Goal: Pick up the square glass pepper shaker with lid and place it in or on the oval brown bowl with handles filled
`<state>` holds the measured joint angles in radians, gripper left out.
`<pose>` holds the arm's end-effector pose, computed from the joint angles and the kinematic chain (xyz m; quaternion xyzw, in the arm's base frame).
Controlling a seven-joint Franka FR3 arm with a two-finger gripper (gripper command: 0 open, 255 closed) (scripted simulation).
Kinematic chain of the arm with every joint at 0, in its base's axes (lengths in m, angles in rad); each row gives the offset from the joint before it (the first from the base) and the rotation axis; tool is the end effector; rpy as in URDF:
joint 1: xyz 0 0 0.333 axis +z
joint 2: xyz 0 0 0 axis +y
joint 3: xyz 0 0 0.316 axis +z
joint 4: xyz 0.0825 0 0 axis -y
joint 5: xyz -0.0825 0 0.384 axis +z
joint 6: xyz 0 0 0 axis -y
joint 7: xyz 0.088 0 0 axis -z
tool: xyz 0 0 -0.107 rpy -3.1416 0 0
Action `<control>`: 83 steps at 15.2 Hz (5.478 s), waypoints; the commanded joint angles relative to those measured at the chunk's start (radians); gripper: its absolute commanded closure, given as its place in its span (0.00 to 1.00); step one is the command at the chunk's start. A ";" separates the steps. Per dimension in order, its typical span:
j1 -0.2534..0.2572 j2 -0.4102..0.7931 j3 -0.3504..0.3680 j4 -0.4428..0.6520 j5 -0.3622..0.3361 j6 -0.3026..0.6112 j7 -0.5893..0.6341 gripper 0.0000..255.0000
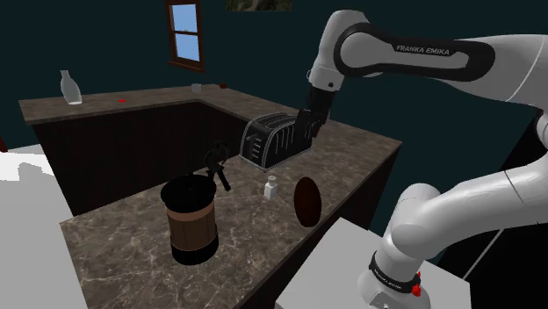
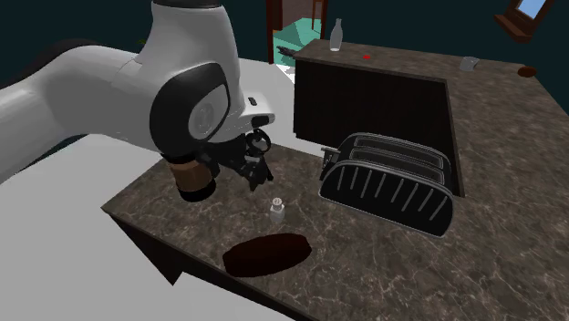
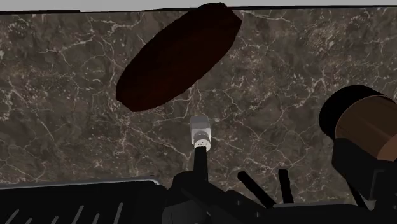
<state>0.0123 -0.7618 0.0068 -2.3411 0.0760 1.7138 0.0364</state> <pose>0.3276 0.0140 0.6038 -0.9970 0.0123 -0.0662 0.0373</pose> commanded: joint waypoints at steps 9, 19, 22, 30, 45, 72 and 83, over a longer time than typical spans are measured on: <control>-0.011 0.085 -0.009 -0.205 -0.016 0.334 -0.040 0.00; -0.021 0.373 -0.031 -0.317 -0.027 0.790 -0.091 0.00; -0.021 0.471 -0.039 -0.315 -0.024 0.901 -0.106 0.00; -0.011 0.588 -0.042 -0.318 -0.006 1.021 -0.119 0.00; -0.011 0.587 -0.042 -0.319 -0.006 1.021 -0.119 1.00; -0.027 0.359 -0.032 -0.154 -0.041 0.628 -0.084 1.00; -0.038 0.198 -0.043 -0.179 -0.050 0.491 -0.095 1.00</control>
<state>-0.0231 -0.5266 -0.0335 -2.4864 0.0273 2.2093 -0.0548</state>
